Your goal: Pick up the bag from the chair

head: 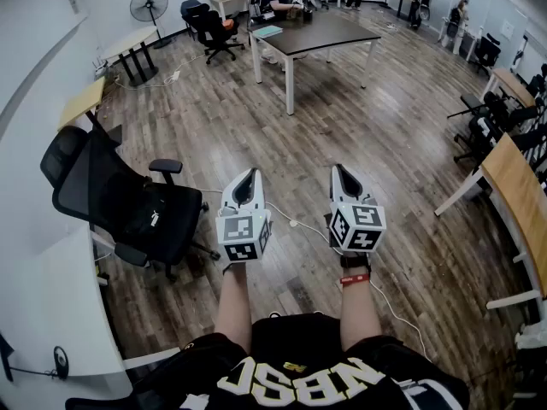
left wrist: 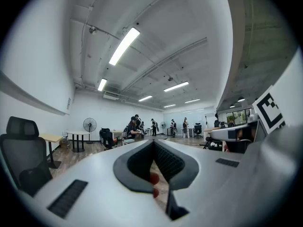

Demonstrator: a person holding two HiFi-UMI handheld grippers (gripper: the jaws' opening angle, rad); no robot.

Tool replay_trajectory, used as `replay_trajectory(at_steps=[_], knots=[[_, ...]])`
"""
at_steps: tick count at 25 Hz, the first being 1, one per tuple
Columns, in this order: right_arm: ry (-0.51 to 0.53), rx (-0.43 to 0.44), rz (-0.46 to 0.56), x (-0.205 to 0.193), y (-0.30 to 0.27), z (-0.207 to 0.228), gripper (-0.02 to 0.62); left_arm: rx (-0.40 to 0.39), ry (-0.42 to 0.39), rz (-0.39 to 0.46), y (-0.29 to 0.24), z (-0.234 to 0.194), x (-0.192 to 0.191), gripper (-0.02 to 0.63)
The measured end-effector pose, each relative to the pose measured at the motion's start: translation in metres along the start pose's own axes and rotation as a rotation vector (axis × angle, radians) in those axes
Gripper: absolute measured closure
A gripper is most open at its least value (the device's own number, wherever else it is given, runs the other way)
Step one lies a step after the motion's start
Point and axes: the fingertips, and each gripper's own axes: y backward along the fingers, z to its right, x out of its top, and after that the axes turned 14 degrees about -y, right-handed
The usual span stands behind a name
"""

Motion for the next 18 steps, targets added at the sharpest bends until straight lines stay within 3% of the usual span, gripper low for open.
replay_trajectory(at_steps=[5,9,13,18], knots=[[-0.01,0.037,-0.034,-0.028,-0.03,-0.051,0.577,0.032,-0.013,-0.012,0.019,-0.057,-0.019,0.589],[-0.057,0.086,-0.088,-0.06,-0.055,-0.085,0.584,0.109,0.009,-0.042,0.044,-0.104,-0.042,0.589],[-0.116,0.194,-0.15,-0.093,-0.098,-0.135,0.586,0.236,0.048,-0.101,0.065,-0.152,-0.078,0.589],[-0.098,0.397,-0.24,-0.111,-0.155,-0.204,0.586,0.412,0.054,-0.132,0.073,-0.207,-0.088,0.589]])
